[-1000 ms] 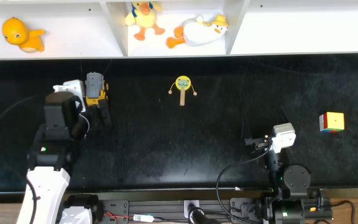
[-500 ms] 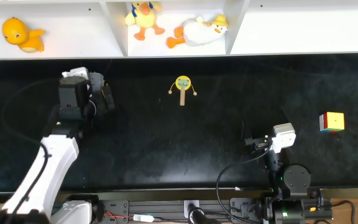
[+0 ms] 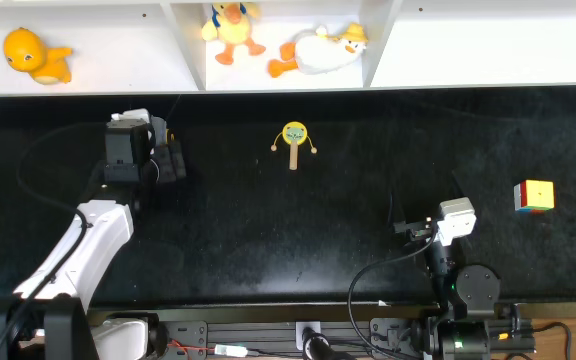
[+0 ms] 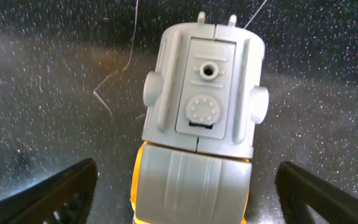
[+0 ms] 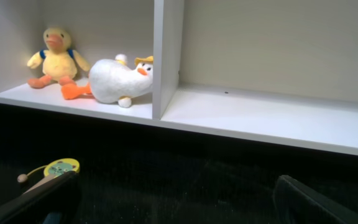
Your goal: Store Toys
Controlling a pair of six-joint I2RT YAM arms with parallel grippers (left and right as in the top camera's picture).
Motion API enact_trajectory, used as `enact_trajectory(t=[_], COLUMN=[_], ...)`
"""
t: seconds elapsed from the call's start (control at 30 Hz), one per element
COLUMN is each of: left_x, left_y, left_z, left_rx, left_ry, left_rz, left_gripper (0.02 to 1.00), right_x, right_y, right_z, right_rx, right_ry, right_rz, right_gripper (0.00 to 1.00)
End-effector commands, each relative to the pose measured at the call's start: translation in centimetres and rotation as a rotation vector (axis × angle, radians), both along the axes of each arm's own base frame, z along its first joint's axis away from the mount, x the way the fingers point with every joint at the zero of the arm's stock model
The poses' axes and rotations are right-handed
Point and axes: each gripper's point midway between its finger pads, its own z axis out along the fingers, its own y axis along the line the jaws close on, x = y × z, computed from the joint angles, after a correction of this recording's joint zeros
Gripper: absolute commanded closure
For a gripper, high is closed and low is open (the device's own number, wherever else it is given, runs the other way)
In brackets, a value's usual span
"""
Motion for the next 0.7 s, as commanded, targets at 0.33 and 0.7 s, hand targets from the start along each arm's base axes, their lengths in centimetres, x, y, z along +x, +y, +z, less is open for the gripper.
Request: enact_trajectory(t=[0.33,0.7], left_x=[0.4,-0.7], left_y=[0.4,0.1], left_z=[0.3,3.8], left_rx=[0.073,0.057], left_ry=[-0.012,-0.071], left_rz=[-0.046,-0.056], left_gripper=[0.472,0.586], right_x=[0.1,0.1], right_y=[-0.2,-0.2], right_z=[-0.4,-0.4], right_rx=[-0.003,-0.003], right_ry=[0.0,0.0], right_rz=[-0.009,-0.009], right_gripper=[0.005,0.005])
